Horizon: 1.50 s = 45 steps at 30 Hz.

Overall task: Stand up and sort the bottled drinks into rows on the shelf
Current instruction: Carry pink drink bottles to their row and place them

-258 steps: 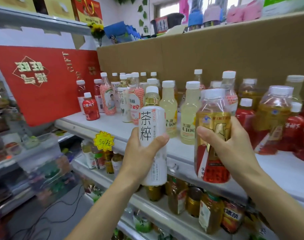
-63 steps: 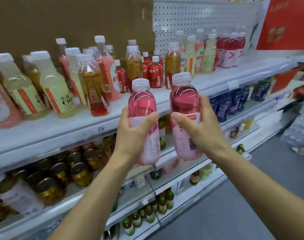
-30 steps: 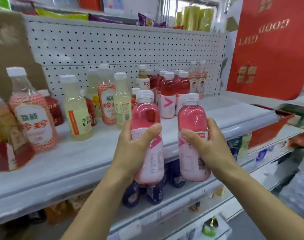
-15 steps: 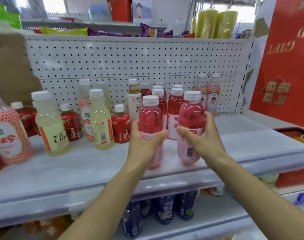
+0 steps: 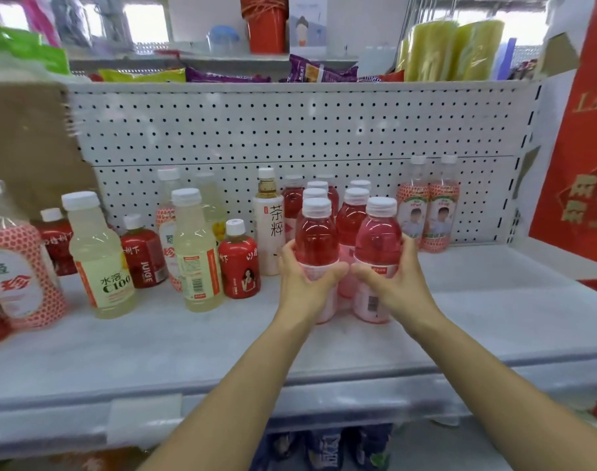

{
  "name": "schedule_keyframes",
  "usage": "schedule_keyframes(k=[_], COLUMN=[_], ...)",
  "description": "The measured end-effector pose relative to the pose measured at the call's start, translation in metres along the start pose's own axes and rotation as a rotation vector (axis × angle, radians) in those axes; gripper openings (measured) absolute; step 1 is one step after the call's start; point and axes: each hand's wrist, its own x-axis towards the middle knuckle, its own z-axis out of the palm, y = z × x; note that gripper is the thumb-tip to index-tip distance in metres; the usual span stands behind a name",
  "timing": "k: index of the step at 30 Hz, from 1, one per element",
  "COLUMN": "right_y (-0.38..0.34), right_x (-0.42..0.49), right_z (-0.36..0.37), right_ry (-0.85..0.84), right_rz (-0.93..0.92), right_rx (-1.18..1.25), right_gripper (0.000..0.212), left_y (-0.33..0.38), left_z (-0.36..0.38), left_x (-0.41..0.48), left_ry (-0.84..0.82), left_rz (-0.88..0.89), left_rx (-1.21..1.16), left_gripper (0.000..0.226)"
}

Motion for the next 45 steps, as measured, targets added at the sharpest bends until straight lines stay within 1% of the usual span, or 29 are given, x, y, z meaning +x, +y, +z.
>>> schedule_keyframes(k=[4,6,8,10,12,15,18,20,21,23,26,28,31,33,35,38,39,43,45], right_y=[0.003,0.002,-0.002,-0.012,-0.024,-0.045,-0.062,-0.074,-0.079,-0.084,-0.079,-0.075,-0.065,-0.056,-0.047,-0.042,-0.042,-0.044,-0.045], right_x=[0.007,0.007,0.004,-0.001,-0.007,-0.016,-0.017,-0.015,-0.012,-0.003,0.018,0.031,0.046,0.051,0.053,0.055,0.056,0.054,0.053], right_z=[-0.003,-0.002,0.002,0.007,0.014,0.032,0.058,0.077,0.088,0.11,0.142,0.158,0.173,0.179,0.185,0.19,0.191,0.193,0.193], right_ry=[-0.01,0.016,0.066,0.157,0.259,0.356,0.336,0.255,0.204,0.086,-0.128,-0.217,-0.28,-0.317,-0.309,-0.274,-0.285,-0.341,-0.35], right_rz=[0.026,0.028,0.017,-0.015,-0.113,-0.382,-0.654,-0.718,-0.71,-0.635,-0.401,-0.238,-0.079,-0.015,0.015,0.012,0.016,0.067,0.06], right_rx=[-0.041,-0.075,-0.121,-0.161,-0.165,-0.188,-0.236,-0.229,-0.22,-0.228,-0.28,-0.29,-0.287,-0.305,-0.359,-0.392,-0.405,-0.402,-0.403], right_gripper=[0.078,0.081,0.087,0.089,0.082,0.067,0.056,0.05,0.047,0.043,0.048,0.055,0.062,0.061,0.052,0.03,0.028,0.05,0.056], left_y=[-0.003,0.001,0.011,0.014,0.013,0.008,0.005,0.001,0.001,0.001,0.004,0.008,0.012,0.012,0.012,0.013,0.012,0.006,0.004], left_z=[-0.006,-0.016,-0.031,-0.049,-0.071,-0.104,-0.133,-0.149,-0.156,-0.167,-0.175,-0.176,-0.178,-0.183,-0.192,-0.207,-0.213,-0.24,-0.25], left_x=[0.002,-0.004,-0.016,-0.026,-0.032,-0.028,-0.015,0.0,0.009,0.026,0.047,0.056,0.067,0.072,0.074,0.068,0.064,0.053,0.05], left_ry=[-0.062,-0.099,-0.125,-0.09,-0.017,0.119,0.241,0.311,0.336,0.356,0.291,0.238,0.2,0.153,0.108,0.084,0.094,0.118,0.128], left_rz=[-0.015,0.005,0.053,0.118,0.201,0.319,0.35,0.349,0.339,0.349,0.358,0.336,0.302,0.297,0.308,0.328,0.334,0.37,0.361], left_rx=[0.077,0.144,0.213,0.306,0.401,0.485,0.471,0.447,0.433,0.427,0.426,0.417,0.434,0.435,0.444,0.473,0.487,0.459,0.445], left_gripper=[0.095,0.098,0.097,0.089,0.085,0.074,0.069,0.068,0.07,0.072,0.075,0.08,0.078,0.072,0.07,0.072,0.073,0.074,0.072])
